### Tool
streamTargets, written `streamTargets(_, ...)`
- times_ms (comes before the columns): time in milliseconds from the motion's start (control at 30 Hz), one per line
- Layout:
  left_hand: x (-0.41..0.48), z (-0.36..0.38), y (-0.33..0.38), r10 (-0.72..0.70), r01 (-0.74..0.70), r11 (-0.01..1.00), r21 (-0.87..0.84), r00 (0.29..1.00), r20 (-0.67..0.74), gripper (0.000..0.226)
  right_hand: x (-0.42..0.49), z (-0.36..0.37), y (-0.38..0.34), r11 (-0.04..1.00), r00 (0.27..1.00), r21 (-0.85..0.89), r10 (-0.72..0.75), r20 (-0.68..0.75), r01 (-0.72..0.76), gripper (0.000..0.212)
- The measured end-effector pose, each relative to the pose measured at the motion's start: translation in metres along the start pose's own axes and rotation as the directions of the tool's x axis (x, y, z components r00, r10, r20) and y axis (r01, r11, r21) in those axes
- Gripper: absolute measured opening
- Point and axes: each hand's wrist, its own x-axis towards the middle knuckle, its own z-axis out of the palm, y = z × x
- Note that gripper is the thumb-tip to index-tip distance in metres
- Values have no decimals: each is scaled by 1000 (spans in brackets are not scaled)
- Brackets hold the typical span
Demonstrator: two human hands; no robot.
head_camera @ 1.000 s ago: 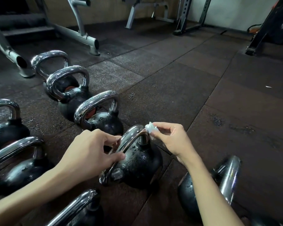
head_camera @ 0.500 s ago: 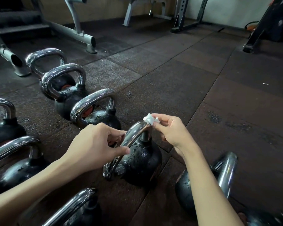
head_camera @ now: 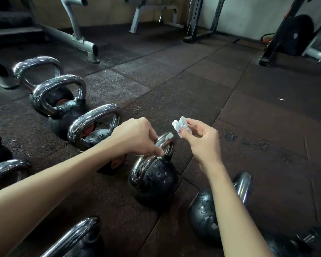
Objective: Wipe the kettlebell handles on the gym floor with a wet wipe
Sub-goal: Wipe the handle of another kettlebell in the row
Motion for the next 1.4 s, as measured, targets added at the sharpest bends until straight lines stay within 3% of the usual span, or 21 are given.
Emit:
streamTargets(67, -6, -3, -9, 48, -49, 991, -124, 999, -13, 50, -4, -5, -11, 1000, 1000, -3, -16, -6, 16, 25)
streamTargets(167, -20, 1, -19, 108, -187, 923, -336, 965, -240, 61, -11, -3, -28, 997, 995, 39, 57, 81, -60, 26)
streamTargets(267, -31, 7, -23, 140, -309, 888, -339, 886, -442, 59, -19, 7, -36, 991, 980, 79, 95, 172, -110, 22)
streamTargets(433, -39, 14, -25, 162, -373, 875, -309, 826, -540, 58, -22, 20, -38, 969, 959, 156, 151, 238, -191, 16)
streamTargets(567, -46, 16, -19, 208, -418, 859, -296, 813, -544, 42, -22, 20, -39, 974, 935, 111, 152, 321, -197, 15)
streamTargets(633, -47, 16, -20, 214, -413, 862, -295, 823, -526, 37, -16, 10, -39, 992, 922, 17, 108, 371, -123, 15)
streamTargets(700, -48, 13, -26, 189, -370, 879, -301, 850, -492, 36, -6, -6, -37, 980, 907, -187, 20, 420, 65, 26)
streamTargets(800, -48, 9, -38, 162, -295, 922, -250, 882, -443, 41, 8, -16, -38, 809, 808, -449, -51, 587, 378, 49)
streamTargets(900, -47, 10, -44, 171, -279, 923, -264, 914, -367, 42, 25, -6, -34, 709, 707, -453, -91, 701, 540, 49)
streamTargets(1033, -38, 7, -39, 228, -314, 915, -252, 920, -318, 37, 50, -5, -21, 636, 656, -477, -62, 752, 607, 46)
streamTargets(1133, -26, 5, -27, 226, -295, 926, -236, 933, -279, 34, 52, -8, -16, 650, 604, -395, -124, 787, 649, 39)
streamTargets(1400, 1, 0, 0, 218, -223, 975, 0, 952, -214, 31, 63, -13, -3, 688, 631, -376, -154, 760, 621, 39)
